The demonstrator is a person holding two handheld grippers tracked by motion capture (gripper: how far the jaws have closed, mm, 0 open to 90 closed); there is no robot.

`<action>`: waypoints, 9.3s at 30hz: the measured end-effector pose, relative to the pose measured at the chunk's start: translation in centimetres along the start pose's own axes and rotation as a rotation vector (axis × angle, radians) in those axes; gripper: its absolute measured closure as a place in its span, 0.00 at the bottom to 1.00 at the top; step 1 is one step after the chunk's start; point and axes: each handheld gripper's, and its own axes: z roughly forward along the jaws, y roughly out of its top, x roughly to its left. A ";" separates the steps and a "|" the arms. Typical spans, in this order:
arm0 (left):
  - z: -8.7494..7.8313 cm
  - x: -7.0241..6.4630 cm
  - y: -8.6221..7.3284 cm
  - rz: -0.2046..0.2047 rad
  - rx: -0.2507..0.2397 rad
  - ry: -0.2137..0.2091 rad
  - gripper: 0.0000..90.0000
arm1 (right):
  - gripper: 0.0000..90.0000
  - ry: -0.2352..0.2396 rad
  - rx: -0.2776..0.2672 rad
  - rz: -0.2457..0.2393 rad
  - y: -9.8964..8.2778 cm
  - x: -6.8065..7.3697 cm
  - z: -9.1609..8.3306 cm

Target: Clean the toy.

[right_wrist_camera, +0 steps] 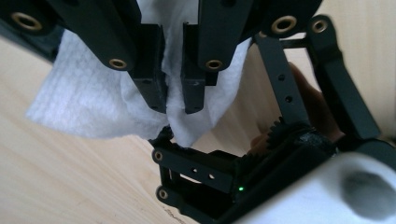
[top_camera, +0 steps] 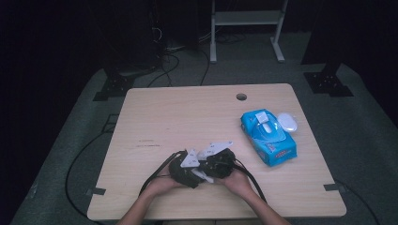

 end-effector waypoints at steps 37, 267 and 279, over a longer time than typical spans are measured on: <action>-0.1 0.8 0.3 -0.047 -0.023 -0.031 0.26 | 0.90 -0.151 0.024 0.141 -5.0 -5.0 -5.4; -1.6 1.2 -0.3 -0.093 -0.126 0.014 0.65 | 0.92 -0.118 -0.055 -0.005 0.9 -2.0 -3.0; -1.9 1.4 -0.2 -0.090 -0.139 0.012 0.64 | 0.92 -0.168 -0.057 0.024 0.1 -3.1 -3.8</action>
